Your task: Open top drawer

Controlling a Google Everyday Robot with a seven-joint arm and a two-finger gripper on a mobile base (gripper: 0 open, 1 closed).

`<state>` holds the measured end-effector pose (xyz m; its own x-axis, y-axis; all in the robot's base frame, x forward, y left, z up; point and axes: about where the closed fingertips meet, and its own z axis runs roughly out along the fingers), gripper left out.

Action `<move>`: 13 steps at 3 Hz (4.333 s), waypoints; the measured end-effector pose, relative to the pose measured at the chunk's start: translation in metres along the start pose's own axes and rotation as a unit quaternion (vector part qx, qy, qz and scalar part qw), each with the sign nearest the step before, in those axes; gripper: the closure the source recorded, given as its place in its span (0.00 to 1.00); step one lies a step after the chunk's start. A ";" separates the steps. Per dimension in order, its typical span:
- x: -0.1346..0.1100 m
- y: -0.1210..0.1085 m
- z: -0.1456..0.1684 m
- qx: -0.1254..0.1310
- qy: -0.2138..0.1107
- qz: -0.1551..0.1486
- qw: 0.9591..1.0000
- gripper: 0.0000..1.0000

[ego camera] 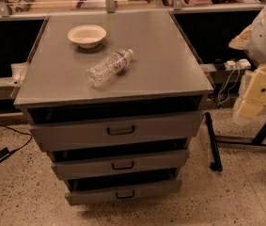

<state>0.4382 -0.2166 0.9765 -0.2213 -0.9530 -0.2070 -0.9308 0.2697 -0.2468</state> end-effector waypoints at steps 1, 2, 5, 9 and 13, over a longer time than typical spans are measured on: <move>-0.001 -0.001 0.000 0.005 -0.003 -0.001 1.000 0.00; 0.003 0.003 0.023 0.012 -0.005 -0.010 1.000 0.00; 0.019 0.039 0.133 -0.018 -0.027 -0.090 0.995 0.00; 0.022 0.026 0.255 -0.065 0.004 -0.234 0.970 0.00; 0.004 -0.034 0.341 -0.059 -0.026 -0.183 0.981 0.20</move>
Offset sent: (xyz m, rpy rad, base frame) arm 0.0177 -0.0002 -0.1358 -0.0238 -0.0960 0.0840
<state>0.5681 -0.1825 0.6611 0.1464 -0.9740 -0.1729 -0.9731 -0.1104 -0.2024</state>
